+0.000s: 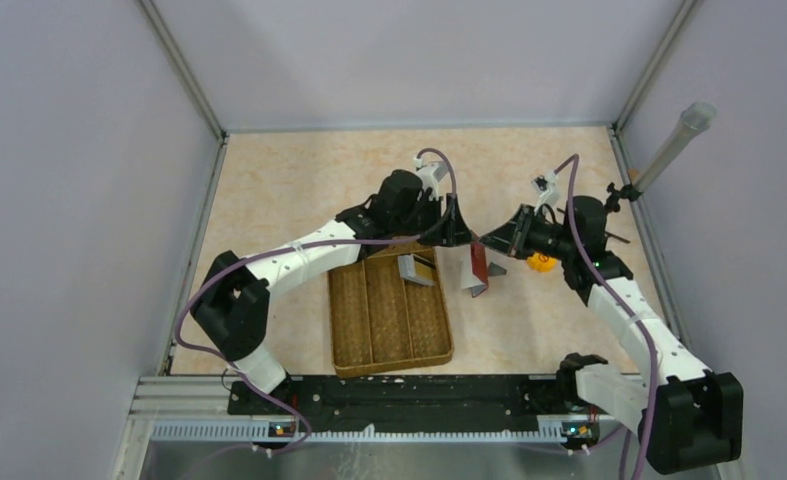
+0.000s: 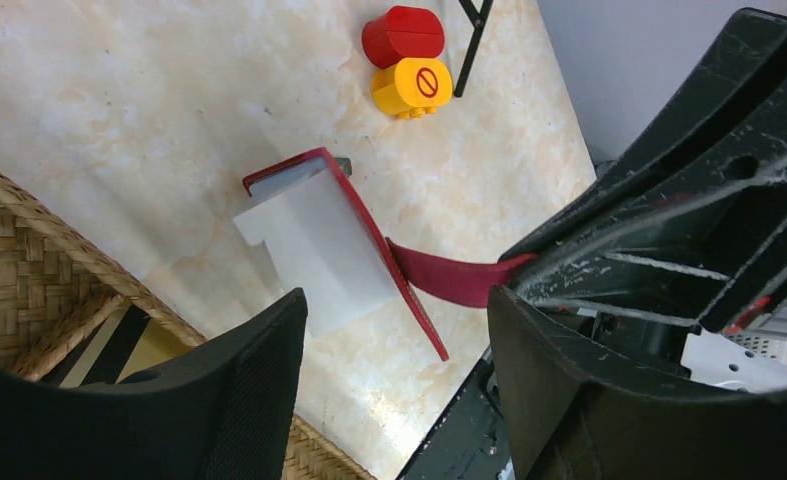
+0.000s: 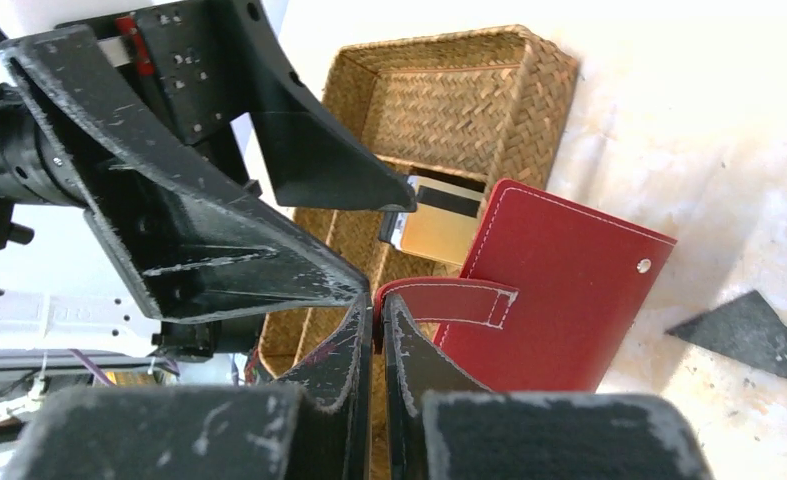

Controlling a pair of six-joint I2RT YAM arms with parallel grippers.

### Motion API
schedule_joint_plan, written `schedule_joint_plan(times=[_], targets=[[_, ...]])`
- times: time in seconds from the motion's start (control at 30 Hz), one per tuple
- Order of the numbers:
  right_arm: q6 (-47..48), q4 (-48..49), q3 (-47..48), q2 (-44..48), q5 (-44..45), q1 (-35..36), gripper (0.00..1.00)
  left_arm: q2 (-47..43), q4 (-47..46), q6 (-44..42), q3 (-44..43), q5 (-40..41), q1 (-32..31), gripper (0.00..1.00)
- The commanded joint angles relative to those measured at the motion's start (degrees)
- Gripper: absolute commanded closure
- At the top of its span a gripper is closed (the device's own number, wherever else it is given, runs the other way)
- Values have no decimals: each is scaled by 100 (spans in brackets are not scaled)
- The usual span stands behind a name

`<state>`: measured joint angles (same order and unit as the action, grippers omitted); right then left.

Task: Put the credit cards into the card holder
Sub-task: Place the card holder at the center of the board.

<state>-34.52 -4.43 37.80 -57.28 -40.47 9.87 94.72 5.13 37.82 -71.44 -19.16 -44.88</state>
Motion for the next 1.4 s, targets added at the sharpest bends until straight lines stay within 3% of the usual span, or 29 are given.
schedule_joint_plan(times=[0.0,0.4,0.8,0.83,0.93,1.03,1.13,1.3,1.37], targets=[[-25,589,319,-23,-190,222,100,-170,-199,19,11,100,15,33],[-36,649,435,-92,-193,265,100,-327,-93,-5,85,312,141,33],[465,-1694,71,97,3390,134,100,2,-3,-21,-63,101,155,33],[464,-1739,29,140,3524,134,96,61,-3,-14,-95,56,149,33],[466,-1967,51,147,3884,126,69,271,-12,4,-225,-28,117,33],[639,-2226,186,203,4275,127,58,430,-12,10,-328,-31,69,33],[1009,-2186,295,520,4107,297,32,419,-33,16,-291,50,58,33],[1219,-2033,455,792,4318,980,28,135,-206,-10,-58,369,58,32],[1260,-1819,433,706,3923,1131,41,-21,-269,7,69,525,56,32]])
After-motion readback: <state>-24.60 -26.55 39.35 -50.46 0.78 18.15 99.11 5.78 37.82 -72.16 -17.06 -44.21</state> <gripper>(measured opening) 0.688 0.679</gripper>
